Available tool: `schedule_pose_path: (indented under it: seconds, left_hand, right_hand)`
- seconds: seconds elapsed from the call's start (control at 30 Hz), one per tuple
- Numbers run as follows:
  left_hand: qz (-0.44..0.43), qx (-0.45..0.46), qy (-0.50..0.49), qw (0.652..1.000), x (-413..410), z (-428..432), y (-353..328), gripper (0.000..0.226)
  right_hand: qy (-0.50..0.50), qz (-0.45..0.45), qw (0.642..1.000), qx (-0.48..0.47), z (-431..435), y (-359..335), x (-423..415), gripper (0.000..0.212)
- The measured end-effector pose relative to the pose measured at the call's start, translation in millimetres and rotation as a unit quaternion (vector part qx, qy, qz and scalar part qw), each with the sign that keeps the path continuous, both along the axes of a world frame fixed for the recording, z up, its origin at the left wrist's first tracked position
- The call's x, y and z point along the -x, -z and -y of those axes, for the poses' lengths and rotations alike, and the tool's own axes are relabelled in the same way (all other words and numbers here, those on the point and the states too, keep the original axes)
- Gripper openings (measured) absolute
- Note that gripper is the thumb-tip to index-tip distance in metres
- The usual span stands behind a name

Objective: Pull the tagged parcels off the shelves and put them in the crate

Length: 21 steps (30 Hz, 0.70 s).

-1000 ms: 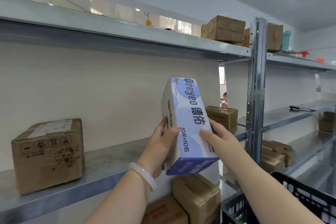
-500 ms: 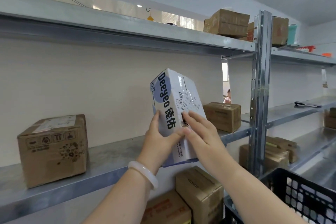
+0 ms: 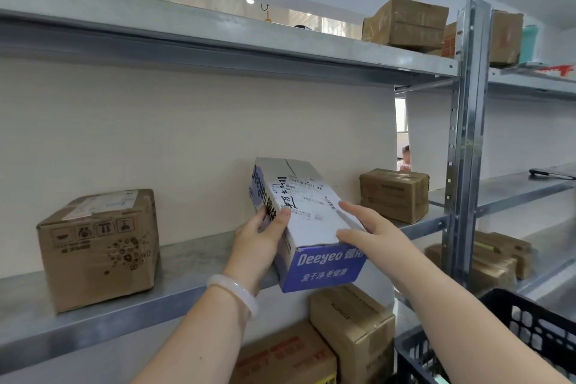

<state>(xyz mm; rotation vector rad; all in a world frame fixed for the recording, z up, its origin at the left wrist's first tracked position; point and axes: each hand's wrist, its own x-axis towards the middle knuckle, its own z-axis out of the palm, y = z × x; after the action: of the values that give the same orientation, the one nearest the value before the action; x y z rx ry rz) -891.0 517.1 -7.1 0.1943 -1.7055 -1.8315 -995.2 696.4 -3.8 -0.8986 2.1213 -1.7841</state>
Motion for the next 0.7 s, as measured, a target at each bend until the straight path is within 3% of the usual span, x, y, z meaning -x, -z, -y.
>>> schedule_pose_path:
  seconds: [0.17,0.23,0.3,0.37,0.43,0.53,0.7]
  left_hand:
    - [0.040,0.105,-0.045,0.993,3.6,8.1,0.4,0.016]
    - [0.060,0.125,-0.056,0.989,3.4,9.2,-0.5,0.013]
    - [0.071,0.113,-0.047,0.990,1.3,6.5,-1.4,0.028]
    - [0.082,0.114,-0.021,0.990,-2.1,3.4,-1.7,0.078]
    - [0.093,0.143,-0.017,0.985,-2.7,3.6,-1.2,0.108]
    - [0.091,0.173,-0.052,0.979,-1.0,3.1,-5.0,0.109]
    - [0.122,0.288,-0.141,0.939,6.9,-0.3,-9.7,0.077]
  right_hand:
    - [0.006,-0.020,1.000,0.017,1.0,-0.7,2.8,0.042]
    - [0.015,-0.025,0.999,0.029,2.8,-1.5,2.7,0.045]
    - [0.026,-0.038,0.999,0.025,6.4,-3.1,2.9,0.058]
    - [0.039,-0.056,0.998,0.008,10.6,-5.6,2.9,0.068]
    - [0.044,-0.075,0.996,-0.009,15.6,-8.1,3.9,0.075]
    - [0.035,-0.092,0.995,-0.035,24.8,-9.7,9.7,0.065]
    - [0.005,-0.095,0.994,-0.059,23.2,-12.4,26.1,0.057]
